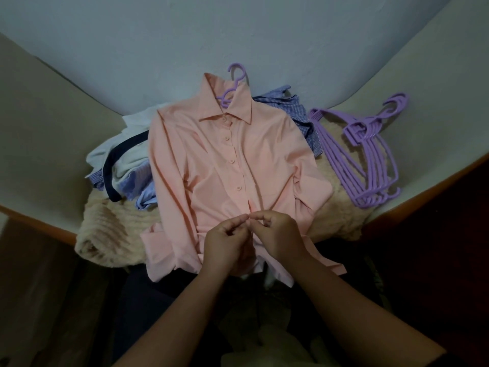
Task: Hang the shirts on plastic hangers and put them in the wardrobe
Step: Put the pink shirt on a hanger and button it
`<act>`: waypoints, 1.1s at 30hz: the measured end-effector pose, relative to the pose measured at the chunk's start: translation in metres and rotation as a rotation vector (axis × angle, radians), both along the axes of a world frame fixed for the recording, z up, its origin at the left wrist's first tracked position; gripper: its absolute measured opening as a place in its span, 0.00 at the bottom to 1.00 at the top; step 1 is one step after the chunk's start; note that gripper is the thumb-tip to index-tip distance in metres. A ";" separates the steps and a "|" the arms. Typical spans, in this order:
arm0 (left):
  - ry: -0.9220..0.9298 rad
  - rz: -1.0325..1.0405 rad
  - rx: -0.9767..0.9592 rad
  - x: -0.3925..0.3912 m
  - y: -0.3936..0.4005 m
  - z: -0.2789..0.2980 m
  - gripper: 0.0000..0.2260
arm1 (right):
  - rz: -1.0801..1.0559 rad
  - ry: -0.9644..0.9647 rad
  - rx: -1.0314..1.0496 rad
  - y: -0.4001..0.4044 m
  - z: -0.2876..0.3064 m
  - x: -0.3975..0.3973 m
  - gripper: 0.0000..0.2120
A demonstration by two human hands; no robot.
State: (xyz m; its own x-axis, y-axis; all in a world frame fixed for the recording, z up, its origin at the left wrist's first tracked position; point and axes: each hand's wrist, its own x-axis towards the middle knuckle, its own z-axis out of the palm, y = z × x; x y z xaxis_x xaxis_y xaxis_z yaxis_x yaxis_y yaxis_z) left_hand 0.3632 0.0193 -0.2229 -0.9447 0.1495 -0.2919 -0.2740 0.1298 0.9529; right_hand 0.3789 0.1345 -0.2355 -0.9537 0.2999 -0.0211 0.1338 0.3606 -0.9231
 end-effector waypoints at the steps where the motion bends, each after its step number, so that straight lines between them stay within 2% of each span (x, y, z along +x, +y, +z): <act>1: -0.001 0.004 0.000 -0.001 0.000 -0.001 0.09 | -0.018 -0.011 -0.023 0.000 -0.001 0.000 0.09; 15: -0.021 0.004 0.002 -0.003 -0.002 -0.007 0.13 | -0.083 -0.086 -0.164 0.004 -0.003 -0.007 0.09; 20: 0.071 0.013 -0.052 -0.003 -0.002 -0.009 0.11 | -0.096 -0.119 -0.270 0.001 -0.004 -0.007 0.10; 29: 0.186 -0.009 -0.173 -0.002 0.000 -0.010 0.11 | -0.065 -0.110 -0.244 0.001 0.001 -0.007 0.06; 33: 0.143 -0.023 -0.109 -0.003 0.000 -0.007 0.12 | -0.092 -0.098 -0.247 0.002 0.001 -0.009 0.13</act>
State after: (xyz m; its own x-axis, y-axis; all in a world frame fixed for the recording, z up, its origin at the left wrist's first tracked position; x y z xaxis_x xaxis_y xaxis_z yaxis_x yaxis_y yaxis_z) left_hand 0.3598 0.0195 -0.2301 -0.9744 0.1465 -0.1706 -0.1325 0.2391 0.9619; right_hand 0.3701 0.1365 -0.2343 -0.9123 0.3598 -0.1954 0.2488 0.1083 -0.9625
